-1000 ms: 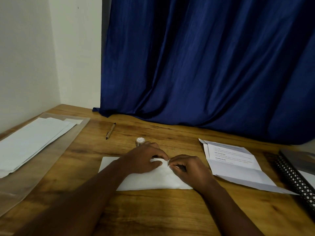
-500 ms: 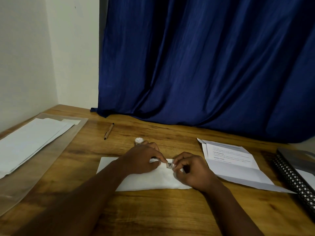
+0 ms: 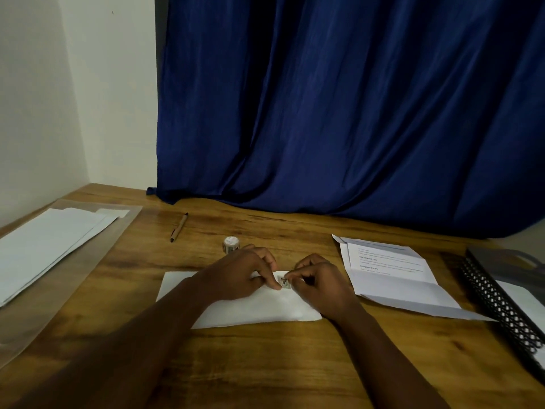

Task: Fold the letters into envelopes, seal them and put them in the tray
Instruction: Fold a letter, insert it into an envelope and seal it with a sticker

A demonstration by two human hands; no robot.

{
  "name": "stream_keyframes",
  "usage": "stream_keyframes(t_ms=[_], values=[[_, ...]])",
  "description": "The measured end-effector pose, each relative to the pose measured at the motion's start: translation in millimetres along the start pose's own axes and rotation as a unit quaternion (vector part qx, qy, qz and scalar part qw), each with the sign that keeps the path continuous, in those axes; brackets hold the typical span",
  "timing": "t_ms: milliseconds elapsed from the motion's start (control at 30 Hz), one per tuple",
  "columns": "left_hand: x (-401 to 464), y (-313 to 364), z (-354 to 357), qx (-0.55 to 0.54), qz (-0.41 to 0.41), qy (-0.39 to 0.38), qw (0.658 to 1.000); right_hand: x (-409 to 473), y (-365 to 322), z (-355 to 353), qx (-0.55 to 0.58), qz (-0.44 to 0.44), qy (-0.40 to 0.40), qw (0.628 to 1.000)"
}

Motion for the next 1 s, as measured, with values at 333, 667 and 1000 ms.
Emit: stream_keyframes(t_ms=[333, 667, 1000], values=[[-2.4, -1.6, -0.9, 0.003, 0.002, 0.036, 0.999, 1.8, 14.3, 4.5, 0.118, 0.048, -0.032, 0.991], [-12.7, 12.2, -7.3, 0.148, -0.028, 0.123, 0.981, -0.9, 26.0, -0.2, 0.205, 0.115, 0.032, 0.971], [-29.4, 23.0, -13.3, 0.142, -0.039, 0.147, 0.978, -4.8, 22.2, -5.9, 0.264, 0.127, 0.061, 0.954]])
Point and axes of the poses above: each hand's wrist, its own x-axis towards the middle knuckle, its own z-axis out of the palm, y = z × x, the point moved 8 cm from there along x, towards the middle knuckle, and after that the axes turned 10 degrees about -z, right-handed, at the moved point
